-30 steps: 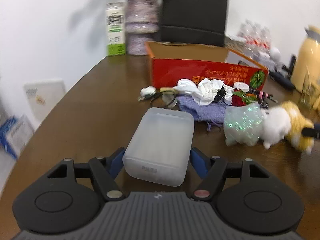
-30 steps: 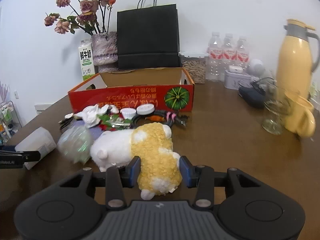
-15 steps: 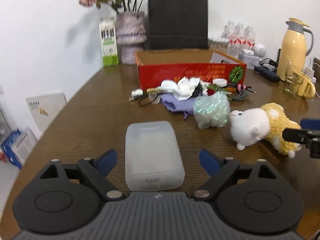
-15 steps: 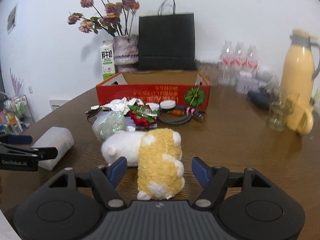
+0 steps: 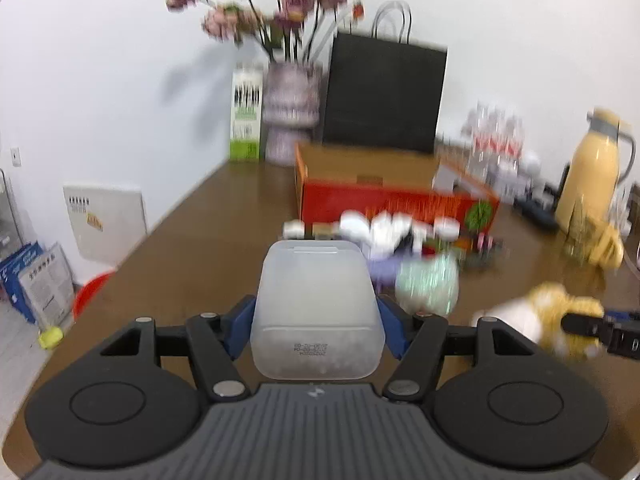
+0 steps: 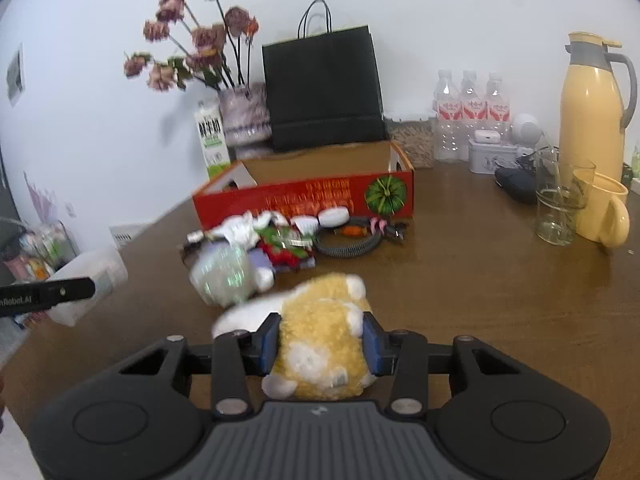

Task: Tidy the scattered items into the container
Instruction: 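Carry container and plush toy into the cardboard box and open both tools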

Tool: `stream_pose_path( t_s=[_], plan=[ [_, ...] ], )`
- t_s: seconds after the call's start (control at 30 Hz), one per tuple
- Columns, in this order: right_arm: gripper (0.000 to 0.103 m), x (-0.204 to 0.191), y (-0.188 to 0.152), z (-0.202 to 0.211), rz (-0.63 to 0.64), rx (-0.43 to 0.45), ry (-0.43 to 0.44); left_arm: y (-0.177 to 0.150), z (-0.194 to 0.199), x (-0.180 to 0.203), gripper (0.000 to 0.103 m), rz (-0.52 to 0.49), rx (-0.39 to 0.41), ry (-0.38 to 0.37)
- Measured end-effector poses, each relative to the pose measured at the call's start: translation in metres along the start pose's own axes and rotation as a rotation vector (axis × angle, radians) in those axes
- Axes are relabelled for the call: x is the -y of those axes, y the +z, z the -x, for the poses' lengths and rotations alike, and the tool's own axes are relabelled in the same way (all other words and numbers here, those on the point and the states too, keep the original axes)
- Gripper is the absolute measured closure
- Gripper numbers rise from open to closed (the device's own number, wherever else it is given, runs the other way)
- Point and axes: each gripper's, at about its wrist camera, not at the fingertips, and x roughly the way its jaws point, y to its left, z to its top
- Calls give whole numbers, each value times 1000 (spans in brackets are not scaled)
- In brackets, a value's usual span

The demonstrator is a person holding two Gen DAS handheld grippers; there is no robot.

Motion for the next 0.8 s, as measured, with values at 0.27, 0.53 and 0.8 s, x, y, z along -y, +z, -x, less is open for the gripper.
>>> stream_pose_path(
  t_s=[0.27, 0.53, 0.8],
  plan=[
    [65, 2, 64, -4, 83, 76, 26, 80, -27, 2, 38, 27, 62, -112],
    [65, 16, 195, -93, 112, 120, 46, 179, -134, 33, 38, -50, 67, -92],
    [65, 43, 273, -292, 16, -25, -107, 215, -312, 54, 38, -52, -103, 17]
  ],
)
